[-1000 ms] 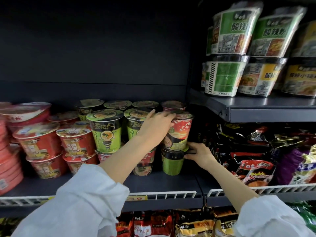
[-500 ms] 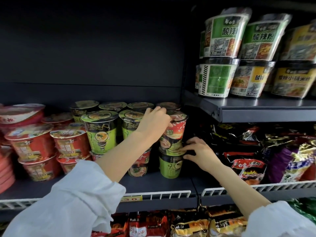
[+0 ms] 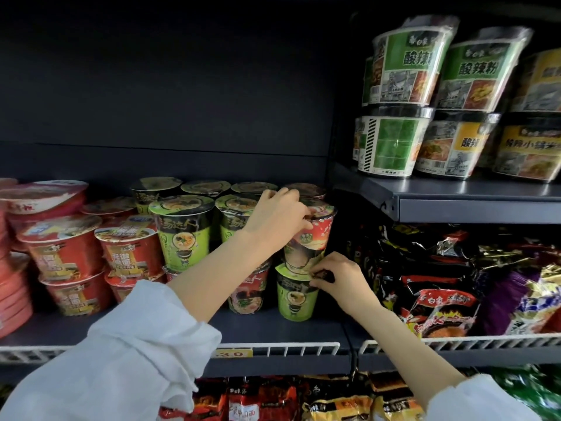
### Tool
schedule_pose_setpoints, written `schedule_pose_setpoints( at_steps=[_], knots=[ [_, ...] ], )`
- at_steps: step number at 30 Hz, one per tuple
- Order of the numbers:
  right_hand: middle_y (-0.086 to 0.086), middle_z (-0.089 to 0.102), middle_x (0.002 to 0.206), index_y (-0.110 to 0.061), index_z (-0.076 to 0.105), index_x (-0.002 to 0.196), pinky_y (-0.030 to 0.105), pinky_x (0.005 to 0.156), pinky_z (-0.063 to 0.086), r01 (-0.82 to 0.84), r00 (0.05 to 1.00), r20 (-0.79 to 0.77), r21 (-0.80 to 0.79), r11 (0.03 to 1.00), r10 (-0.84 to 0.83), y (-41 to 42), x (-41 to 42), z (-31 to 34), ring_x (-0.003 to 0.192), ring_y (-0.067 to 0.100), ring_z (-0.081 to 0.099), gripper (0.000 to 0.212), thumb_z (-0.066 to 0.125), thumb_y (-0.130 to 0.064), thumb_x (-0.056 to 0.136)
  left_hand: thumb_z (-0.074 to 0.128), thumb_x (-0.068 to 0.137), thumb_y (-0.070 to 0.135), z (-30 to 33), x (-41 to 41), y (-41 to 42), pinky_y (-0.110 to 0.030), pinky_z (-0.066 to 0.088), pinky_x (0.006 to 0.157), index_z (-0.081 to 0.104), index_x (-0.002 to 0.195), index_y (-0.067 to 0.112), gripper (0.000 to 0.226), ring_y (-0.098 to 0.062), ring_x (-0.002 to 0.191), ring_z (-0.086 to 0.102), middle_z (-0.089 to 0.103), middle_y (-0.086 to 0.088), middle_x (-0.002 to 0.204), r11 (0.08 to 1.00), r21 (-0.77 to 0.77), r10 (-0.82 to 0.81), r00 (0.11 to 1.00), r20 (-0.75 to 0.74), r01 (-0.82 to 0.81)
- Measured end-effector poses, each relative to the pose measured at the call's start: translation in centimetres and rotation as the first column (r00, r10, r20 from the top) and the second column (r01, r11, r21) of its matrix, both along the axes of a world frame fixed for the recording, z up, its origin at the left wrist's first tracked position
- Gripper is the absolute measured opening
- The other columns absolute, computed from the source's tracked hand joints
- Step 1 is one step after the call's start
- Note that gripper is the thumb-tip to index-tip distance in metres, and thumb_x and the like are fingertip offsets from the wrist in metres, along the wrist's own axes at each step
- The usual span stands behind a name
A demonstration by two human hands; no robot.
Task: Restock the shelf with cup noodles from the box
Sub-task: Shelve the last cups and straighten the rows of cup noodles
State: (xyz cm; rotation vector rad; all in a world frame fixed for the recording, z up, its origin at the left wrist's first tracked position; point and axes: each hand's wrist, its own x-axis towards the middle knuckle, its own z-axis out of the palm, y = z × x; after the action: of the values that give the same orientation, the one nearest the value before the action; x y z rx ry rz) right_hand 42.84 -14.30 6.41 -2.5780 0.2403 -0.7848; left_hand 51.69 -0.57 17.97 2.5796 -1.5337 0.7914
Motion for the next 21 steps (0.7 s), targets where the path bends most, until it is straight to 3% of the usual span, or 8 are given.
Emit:
schedule_pose_setpoints(
  at_steps=[4,6,10,15,21],
  knots=[
    [0.005,0.062,0.099,-0.005,0.072,0.099,0.017,0.08,0.041,0.074,0.997,0.027,-0.042,0.996,-0.073,0.2,-0.1,-0.4,0.094,0.019,0.06,0.023,0.074,-0.015,0.079,0.051,0.094,0.034,-0.5,0.3,0.0,-0.036,0.043,0.094,0.049,0.134,0.021,0.043,-0.023,0.121,0.05,0.051,-0.004,0.133,0.996,-0.068,-0.065,0.974,-0.215,0.052],
    [0.006,0.061,0.097,-0.005,0.072,0.098,0.021,0.079,0.044,0.082,0.997,0.004,-0.098,0.992,-0.082,0.2,0.0,-0.3,0.093,0.022,0.06,0.021,0.072,-0.017,0.081,0.051,0.095,0.033,-0.4,0.3,-0.1,-0.036,0.043,0.091,0.05,0.133,0.021,0.04,-0.023,0.116,0.054,0.056,-0.005,0.128,0.997,-0.064,-0.05,0.983,-0.174,0.039],
    [0.007,0.058,0.1,-0.005,0.07,0.099,0.028,0.082,0.045,0.067,0.994,-0.072,-0.167,0.984,-0.08,-0.1,0.0,0.3,0.095,0.023,0.057,0.02,0.067,-0.019,0.085,0.047,0.097,0.028,-0.1,0.5,-0.2,-0.037,0.037,0.099,0.045,0.138,0.029,0.041,-0.022,0.118,0.053,0.057,-0.003,0.124,0.998,-0.027,-0.05,0.994,-0.094,0.048],
    [0.013,0.06,0.098,-0.001,0.071,0.093,0.029,0.083,0.047,0.043,0.992,-0.112,-0.102,0.994,-0.055,-0.8,0.0,0.2,0.094,0.029,0.06,0.013,0.068,-0.008,0.083,0.051,0.095,0.016,-0.4,0.9,0.2,-0.031,0.038,0.095,0.058,0.125,0.023,0.031,-0.019,0.106,0.06,0.067,0.002,0.108,0.994,-0.066,-0.092,0.996,-0.001,0.091],
    [0.013,0.06,0.106,0.002,0.07,0.097,0.021,0.084,0.045,0.07,0.997,-0.032,-0.047,0.996,-0.071,-0.3,0.1,-0.5,0.095,0.026,0.061,0.015,0.066,-0.004,0.083,0.047,0.096,0.013,-0.4,1.1,0.1,-0.03,0.036,0.095,0.056,0.129,0.025,0.036,-0.015,0.11,0.058,0.068,0.004,0.111,0.993,-0.087,-0.081,0.996,-0.022,0.079]
  ],
)
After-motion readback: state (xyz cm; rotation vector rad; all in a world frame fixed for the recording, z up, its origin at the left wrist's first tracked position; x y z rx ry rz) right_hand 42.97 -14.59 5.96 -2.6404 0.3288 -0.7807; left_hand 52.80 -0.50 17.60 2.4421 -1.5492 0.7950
